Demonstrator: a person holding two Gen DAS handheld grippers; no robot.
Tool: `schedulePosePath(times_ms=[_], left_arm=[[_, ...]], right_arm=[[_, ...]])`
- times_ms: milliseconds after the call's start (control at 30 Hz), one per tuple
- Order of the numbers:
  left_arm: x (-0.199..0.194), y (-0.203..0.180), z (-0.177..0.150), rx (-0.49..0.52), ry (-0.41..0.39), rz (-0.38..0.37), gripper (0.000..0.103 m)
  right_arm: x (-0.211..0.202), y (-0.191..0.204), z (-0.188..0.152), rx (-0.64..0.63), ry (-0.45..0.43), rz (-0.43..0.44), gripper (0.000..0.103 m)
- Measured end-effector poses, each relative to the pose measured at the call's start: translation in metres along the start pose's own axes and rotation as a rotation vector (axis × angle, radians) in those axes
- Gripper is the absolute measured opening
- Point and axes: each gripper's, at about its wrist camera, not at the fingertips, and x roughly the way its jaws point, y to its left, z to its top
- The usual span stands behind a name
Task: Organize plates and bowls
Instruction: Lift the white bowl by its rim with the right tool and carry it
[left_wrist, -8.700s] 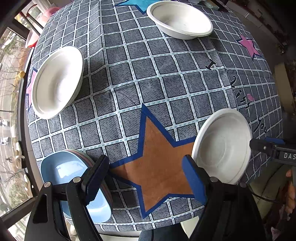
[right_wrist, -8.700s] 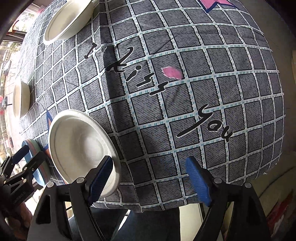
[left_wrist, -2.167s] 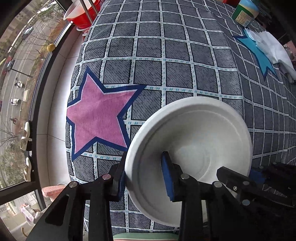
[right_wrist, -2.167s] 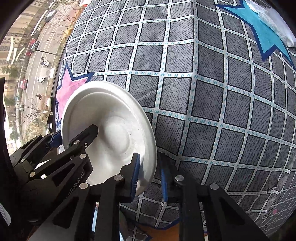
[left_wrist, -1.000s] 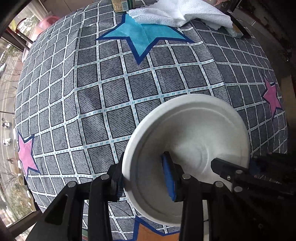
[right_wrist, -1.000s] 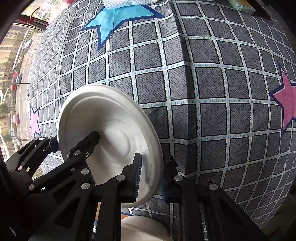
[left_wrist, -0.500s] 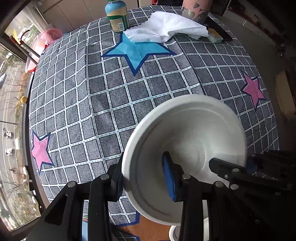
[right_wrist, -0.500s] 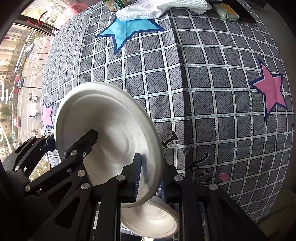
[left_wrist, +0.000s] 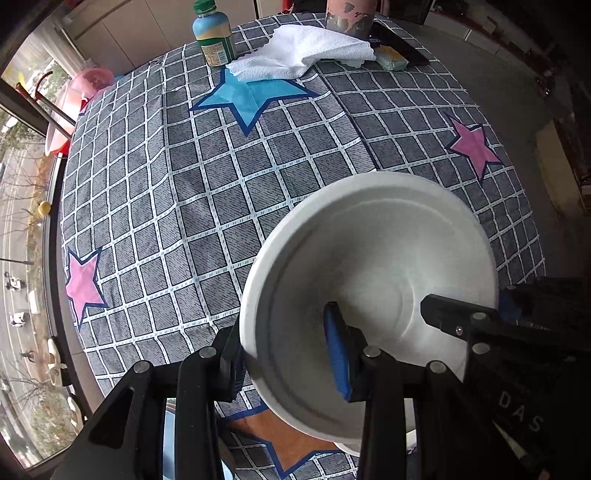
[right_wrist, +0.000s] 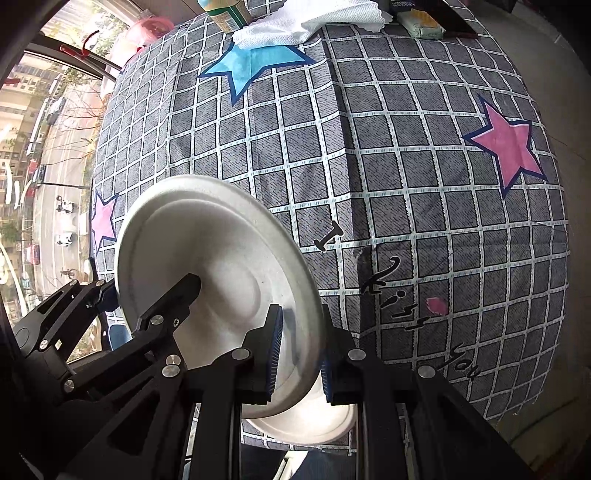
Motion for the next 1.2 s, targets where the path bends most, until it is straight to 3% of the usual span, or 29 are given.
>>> schedulePosePath(times_ms=[33,67,133,167,233,300,333,400,533,600,967,1200], left_arm=[[-0.001,-0.001,-0.002,0.003,0.000,0.000,0.040],[-0.002,-0.002,-0.004,0.006,0.000,0.000,0.040],[-0.004,-0.004,-0.009,0.013,0.000,-0.001,0.040],[-0.004,-0.005,-0.011,0.016,0.000,-0.002,0.040],[-0.006,-0.007,-0.016,0.026,-0.002,0.000,0.040],[-0.008,-0.008,-0.021,0.033,-0.003,-0.002,0.040],[-0.009,-0.009,-0.023,0.036,-0.004,-0.003,0.040],[-0.010,-0.010,-0.027,0.043,-0.004,-0.004,0.040],[-0.011,-0.015,-0.038,0.065,0.000,-0.008,0.040],[-0.011,-0.017,-0.042,0.076,0.005,-0.011,0.040],[0.000,-0.031,-0.066,0.133,0.044,-0.020,0.040],[0.018,-0.040,-0.080,0.161,0.086,-0.033,0.040]], right_arm=[[-0.001,0.000,-0.005,0.003,-0.001,0.000,0.021],[-0.017,-0.033,-0.026,0.007,-0.003,0.001,0.021],[-0.019,-0.035,-0.037,0.007,-0.001,-0.001,0.021],[-0.032,-0.073,-0.041,0.008,-0.001,-0.001,0.021],[-0.042,-0.094,-0.071,0.009,0.001,-0.002,0.021],[-0.034,-0.129,-0.066,0.013,0.004,-0.002,0.021],[-0.033,-0.130,-0.072,0.014,0.007,-0.002,0.021],[-0.058,-0.181,-0.106,0.023,0.009,0.001,0.021],[-0.061,-0.208,-0.111,0.034,0.018,0.002,0.021],[-0.058,-0.244,-0.131,0.039,0.021,0.000,0.021],[-0.083,-0.304,-0.209,0.085,0.048,-0.006,0.021],[-0.049,-0.322,-0.249,0.094,0.082,-0.026,0.021]])
